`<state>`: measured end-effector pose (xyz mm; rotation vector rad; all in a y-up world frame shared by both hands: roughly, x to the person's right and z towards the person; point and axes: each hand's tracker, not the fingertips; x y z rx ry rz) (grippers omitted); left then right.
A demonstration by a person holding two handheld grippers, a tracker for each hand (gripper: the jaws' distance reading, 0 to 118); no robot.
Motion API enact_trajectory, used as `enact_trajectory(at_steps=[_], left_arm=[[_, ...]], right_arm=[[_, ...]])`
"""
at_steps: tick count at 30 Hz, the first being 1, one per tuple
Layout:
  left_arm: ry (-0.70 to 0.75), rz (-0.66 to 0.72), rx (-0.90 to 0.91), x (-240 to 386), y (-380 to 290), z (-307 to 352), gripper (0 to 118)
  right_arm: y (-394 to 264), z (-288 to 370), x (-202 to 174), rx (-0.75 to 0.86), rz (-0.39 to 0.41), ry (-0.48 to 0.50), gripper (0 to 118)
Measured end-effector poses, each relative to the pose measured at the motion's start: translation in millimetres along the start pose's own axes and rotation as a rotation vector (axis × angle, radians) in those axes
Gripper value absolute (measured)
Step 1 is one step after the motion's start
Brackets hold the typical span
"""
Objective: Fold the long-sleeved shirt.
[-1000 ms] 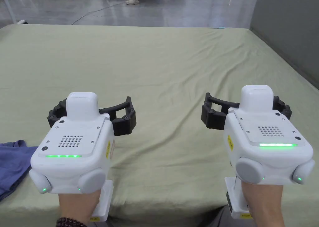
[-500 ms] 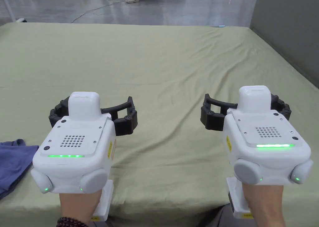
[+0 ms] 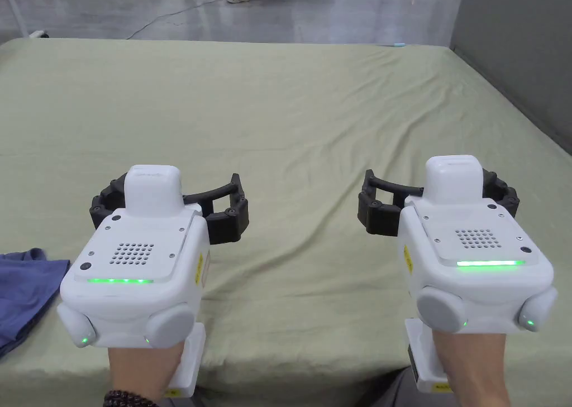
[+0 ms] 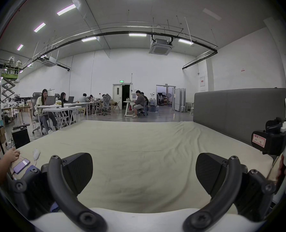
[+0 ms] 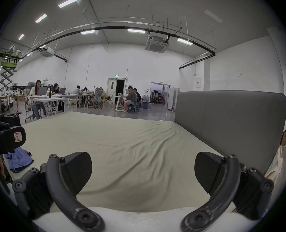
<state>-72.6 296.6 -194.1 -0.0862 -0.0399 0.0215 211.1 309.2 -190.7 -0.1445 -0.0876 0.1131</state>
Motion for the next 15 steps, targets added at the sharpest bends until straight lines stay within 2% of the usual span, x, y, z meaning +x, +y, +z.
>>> enact_trajectory(at_steps=[7, 10, 12, 15], left_arm=[[0.001, -0.001, -0.008, 0.2, -0.9, -1.3, 118], [0.003, -0.002, -0.009, 0.0, -1.2, -1.9, 118], [0.002, -0.004, -0.01, 0.6, -1.3, -1.6, 118], [-0.001, -0.008, -0.015, 1.4, -1.8, -2.1, 118]], right_arm=[[-2.3, -1.1, -0.8, -0.003, 0.004, 0.001, 118], [2.8, -0.1, -5.0, -0.04, 0.003, 0.063, 118], [11.3, 3.7, -14.3, -0.09, 0.017, 0.015, 118], [20.3, 12.4, -16.3, -0.088, -0.002, 0.028, 118]])
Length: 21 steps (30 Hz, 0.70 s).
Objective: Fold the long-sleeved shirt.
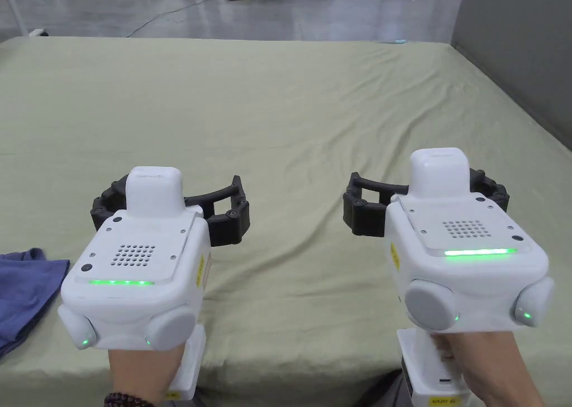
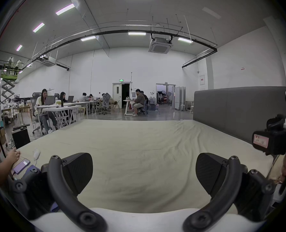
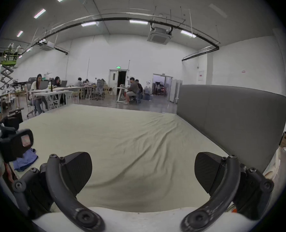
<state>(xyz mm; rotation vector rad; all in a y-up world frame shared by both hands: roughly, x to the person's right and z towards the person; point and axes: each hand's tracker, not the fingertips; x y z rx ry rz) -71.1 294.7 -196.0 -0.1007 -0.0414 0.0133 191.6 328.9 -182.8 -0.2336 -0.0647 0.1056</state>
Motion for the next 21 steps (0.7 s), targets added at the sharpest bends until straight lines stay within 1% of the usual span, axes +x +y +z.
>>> enact_trajectory(at_steps=[2, 4, 7, 8, 9, 12, 15, 21], left_arm=[[-0.002, -0.003, -0.001, -0.1, 0.0, -0.1, 118], [-0.001, -0.002, -0.001, -0.7, 0.2, -0.1, 118], [0.0, 0.0, 0.001, -2.4, 1.2, 0.1, 118], [0.001, 0.0, 0.001, -2.7, 1.4, 0.3, 118], [0.003, -0.002, 0.002, -3.1, 1.6, 0.5, 118], [0.009, -0.003, 0.001, -4.0, 2.1, -0.1, 118], [0.008, 0.001, -0.004, -4.1, 2.3, -0.8, 118], [0.003, -0.01, -0.01, -0.8, 1.5, -1.7, 118]], right_arm=[[4.0, 1.0, 4.0, 0.017, -0.057, 0.062, 118], [6.6, -1.9, 9.6, -0.015, -0.119, 0.08, 118], [10.1, -1.4, 12.9, -0.014, -0.165, 0.046, 118], [11.8, -0.2, 12.6, -0.023, -0.181, 0.0, 118], [13.9, 0.6, 12.1, -0.031, -0.192, -0.026, 118], [18.3, 3.1, 12.0, -0.057, -0.166, -0.025, 118], [19.5, 4.6, 7.9, -0.073, -0.13, -0.056, 118], [13.6, 0.5, 2.5, -0.076, -0.099, -0.102, 118]])
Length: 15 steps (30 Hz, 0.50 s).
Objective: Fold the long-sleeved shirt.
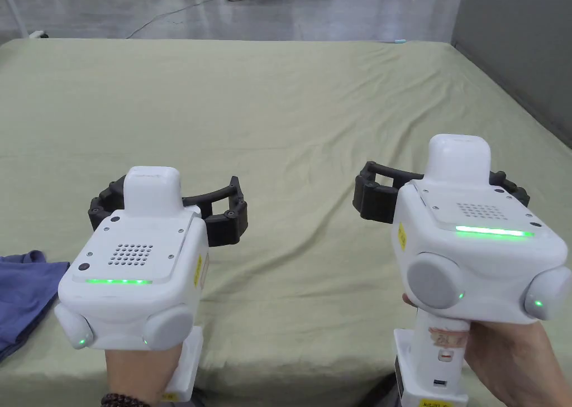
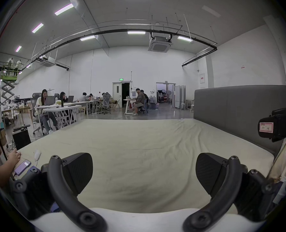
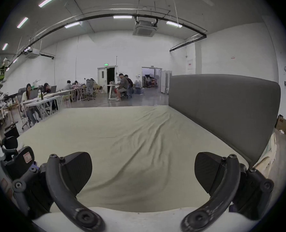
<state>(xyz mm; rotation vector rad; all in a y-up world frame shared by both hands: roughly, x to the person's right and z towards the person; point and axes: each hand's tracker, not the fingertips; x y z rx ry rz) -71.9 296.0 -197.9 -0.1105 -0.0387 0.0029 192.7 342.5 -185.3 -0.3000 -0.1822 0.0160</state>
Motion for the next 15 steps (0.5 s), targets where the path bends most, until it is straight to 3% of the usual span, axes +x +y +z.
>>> enact_trajectory(at_steps=[2, 6, 7, 10, 15], left_arm=[[0.0, -0.004, 0.0, 0.6, -0.2, -0.2, 118], [-0.003, -0.002, -0.003, 0.9, -1.0, -0.8, 118], [-0.001, -0.002, -0.003, 0.9, -1.6, -1.2, 118], [0.001, 0.003, -0.008, 0.1, -2.6, -1.8, 118], [0.003, 0.007, -0.012, 0.5, -3.5, -1.8, 118]], right_arm=[[-2.4, -3.2, 0.2, 0.009, -0.022, -0.057, 118], [-1.5, -5.3, 6.6, -0.003, -0.035, -0.047, 118], [-2.6, -4.8, 11.8, -0.018, -0.056, 0.023, 118], [-5.9, -3.3, 21.4, -0.007, -0.024, 0.166, 118], [-14.1, -2.3, 16.3, 0.056, 0.046, 0.121, 118]])
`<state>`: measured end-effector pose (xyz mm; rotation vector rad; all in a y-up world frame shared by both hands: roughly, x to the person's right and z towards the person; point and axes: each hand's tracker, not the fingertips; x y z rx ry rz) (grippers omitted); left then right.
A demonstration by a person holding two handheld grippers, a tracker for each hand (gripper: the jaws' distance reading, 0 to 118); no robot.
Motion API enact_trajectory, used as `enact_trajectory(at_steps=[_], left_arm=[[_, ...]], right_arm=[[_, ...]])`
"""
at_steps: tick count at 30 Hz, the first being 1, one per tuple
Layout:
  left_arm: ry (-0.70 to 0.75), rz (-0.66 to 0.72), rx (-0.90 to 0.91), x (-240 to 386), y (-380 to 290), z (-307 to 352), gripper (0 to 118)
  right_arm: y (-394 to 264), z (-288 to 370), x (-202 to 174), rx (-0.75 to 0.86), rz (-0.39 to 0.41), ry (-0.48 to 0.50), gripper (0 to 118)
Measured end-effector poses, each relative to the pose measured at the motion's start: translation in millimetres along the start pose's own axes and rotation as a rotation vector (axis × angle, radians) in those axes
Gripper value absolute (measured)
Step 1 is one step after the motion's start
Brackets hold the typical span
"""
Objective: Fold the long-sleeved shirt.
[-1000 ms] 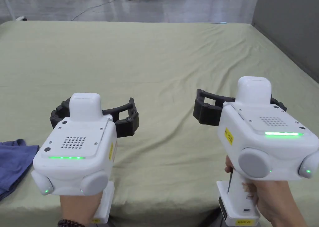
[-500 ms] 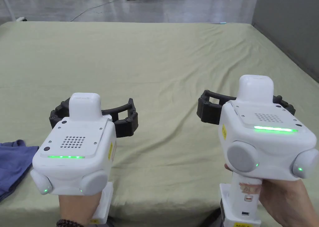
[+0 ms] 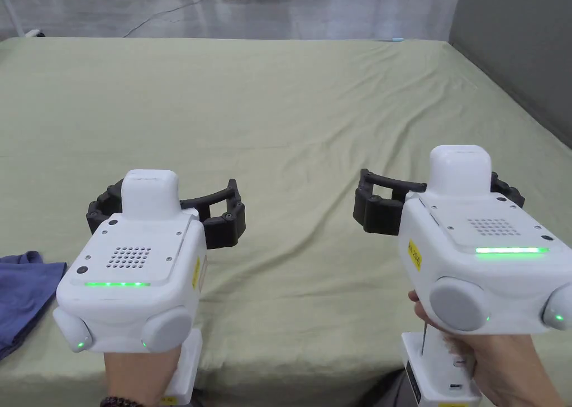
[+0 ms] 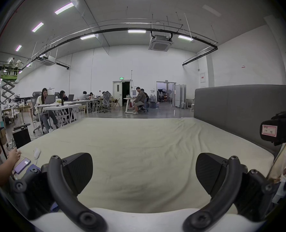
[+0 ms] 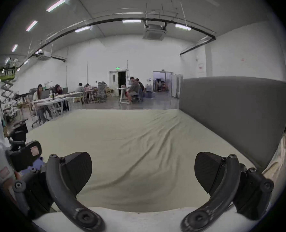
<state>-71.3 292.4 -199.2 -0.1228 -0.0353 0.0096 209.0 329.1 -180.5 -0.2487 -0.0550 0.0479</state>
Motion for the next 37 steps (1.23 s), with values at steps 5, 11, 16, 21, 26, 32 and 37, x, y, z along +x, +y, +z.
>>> enact_trajectory(at_steps=[5, 11, 16, 21, 26, 32, 37], left_arm=[[-0.002, 0.003, 0.002, 0.0, 0.0, 0.7, 118], [0.0, 0.007, -0.001, -2.8, -1.1, 1.1, 118], [0.008, 0.012, -0.006, -5.2, -2.8, 1.7, 118], [0.008, 0.015, -0.01, -4.9, -4.0, 1.3, 118], [0.002, 0.008, -0.013, -2.4, -4.4, 1.3, 118], [-0.001, 0.005, -0.015, -1.0, -4.7, 0.1, 118], [-0.001, 0.004, -0.013, -0.5, -4.8, 0.7, 118]], right_arm=[[-8.6, -6.1, -5.3, 0.006, 0.038, -0.019, 118], [-20.7, -12.0, -2.8, 0.029, 0.02, -0.031, 118], [-25.2, -13.2, 1.2, 0.03, 0.027, -0.05, 118], [-25.8, -12.7, 5.1, 0.028, 0.009, -0.043, 118], [-25.7, -12.4, 5.4, 0.033, 0.029, -0.054, 118], [-25.7, -11.9, 7.0, 0.034, 0.023, -0.044, 118], [-26.0, -11.8, 6.6, 0.034, 0.026, -0.043, 118]])
